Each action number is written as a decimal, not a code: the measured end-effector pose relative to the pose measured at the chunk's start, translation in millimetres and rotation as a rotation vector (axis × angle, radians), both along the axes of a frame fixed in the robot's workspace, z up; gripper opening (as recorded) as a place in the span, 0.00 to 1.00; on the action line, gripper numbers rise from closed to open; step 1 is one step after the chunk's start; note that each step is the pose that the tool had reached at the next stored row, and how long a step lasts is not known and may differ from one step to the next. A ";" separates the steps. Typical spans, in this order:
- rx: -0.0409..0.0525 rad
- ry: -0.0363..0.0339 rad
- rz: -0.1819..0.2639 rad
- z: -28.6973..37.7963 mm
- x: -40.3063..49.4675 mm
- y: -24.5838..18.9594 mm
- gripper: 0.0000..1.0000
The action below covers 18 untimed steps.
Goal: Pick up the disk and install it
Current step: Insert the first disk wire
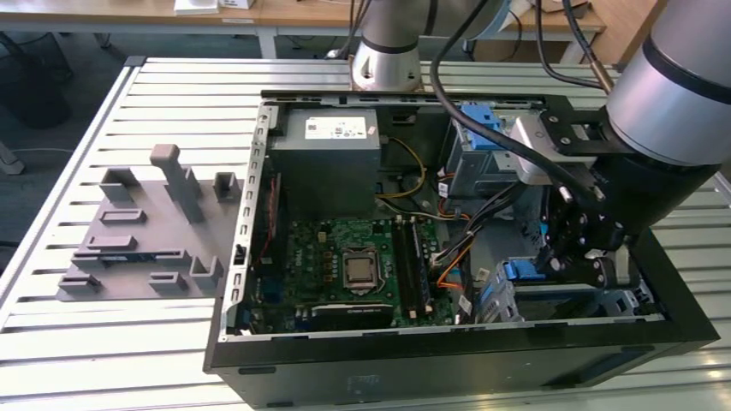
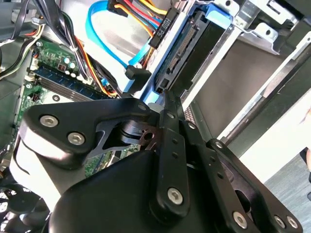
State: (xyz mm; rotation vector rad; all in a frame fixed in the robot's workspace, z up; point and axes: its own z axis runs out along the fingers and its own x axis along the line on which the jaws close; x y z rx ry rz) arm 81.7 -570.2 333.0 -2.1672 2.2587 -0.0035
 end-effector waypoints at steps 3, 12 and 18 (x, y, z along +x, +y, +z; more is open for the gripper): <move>0.0003 0.0000 0.000 3.1 0.0 0.0 0.11; 0.0002 0.0000 0.000 9.6 4.9 0.1 0.11; 0.0002 0.0000 0.000 9.7 20.0 0.1 0.11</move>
